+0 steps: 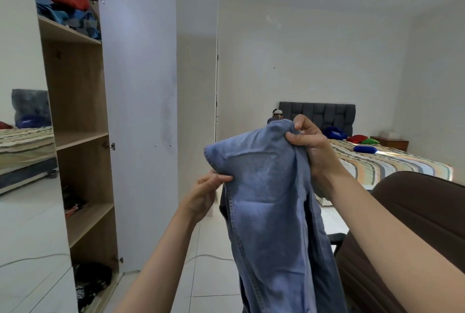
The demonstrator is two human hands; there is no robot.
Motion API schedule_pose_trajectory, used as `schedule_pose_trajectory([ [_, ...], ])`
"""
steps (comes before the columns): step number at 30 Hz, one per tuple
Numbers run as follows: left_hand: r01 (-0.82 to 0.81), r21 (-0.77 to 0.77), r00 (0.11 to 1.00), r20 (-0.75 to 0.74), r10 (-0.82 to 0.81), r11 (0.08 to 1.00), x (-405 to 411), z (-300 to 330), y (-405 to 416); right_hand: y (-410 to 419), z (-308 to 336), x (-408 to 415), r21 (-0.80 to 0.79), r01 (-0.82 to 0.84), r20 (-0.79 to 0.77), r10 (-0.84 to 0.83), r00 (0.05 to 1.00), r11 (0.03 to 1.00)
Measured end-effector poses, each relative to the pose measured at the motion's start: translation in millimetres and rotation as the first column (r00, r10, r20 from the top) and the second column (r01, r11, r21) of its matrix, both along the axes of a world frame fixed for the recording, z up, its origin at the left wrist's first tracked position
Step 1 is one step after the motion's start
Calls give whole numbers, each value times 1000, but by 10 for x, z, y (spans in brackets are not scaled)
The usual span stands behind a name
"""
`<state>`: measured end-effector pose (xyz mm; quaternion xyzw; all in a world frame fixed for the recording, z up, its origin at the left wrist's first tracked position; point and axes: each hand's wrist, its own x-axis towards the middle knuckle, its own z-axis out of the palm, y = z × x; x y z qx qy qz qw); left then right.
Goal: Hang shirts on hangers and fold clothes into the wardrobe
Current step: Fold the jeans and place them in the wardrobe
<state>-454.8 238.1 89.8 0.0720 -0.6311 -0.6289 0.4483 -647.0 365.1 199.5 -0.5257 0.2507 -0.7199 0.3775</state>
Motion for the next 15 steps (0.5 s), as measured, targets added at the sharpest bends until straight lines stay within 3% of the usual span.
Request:
schedule_pose_trajectory([
  [4, 58, 108, 998, -15, -57, 992, -84, -25, 68, -44, -7, -109, -5, 95, 19, -95, 995, 995],
  [8, -17, 214, 999, 33, 10, 977, -122, 35, 217, -43, -24, -168, -8, 162, 29, -162, 986, 987],
  [15, -90, 220, 992, -65, 107, 971, -153, 146, 348, 18, -71, -299, -14, 237, 21, -237, 971, 971],
])
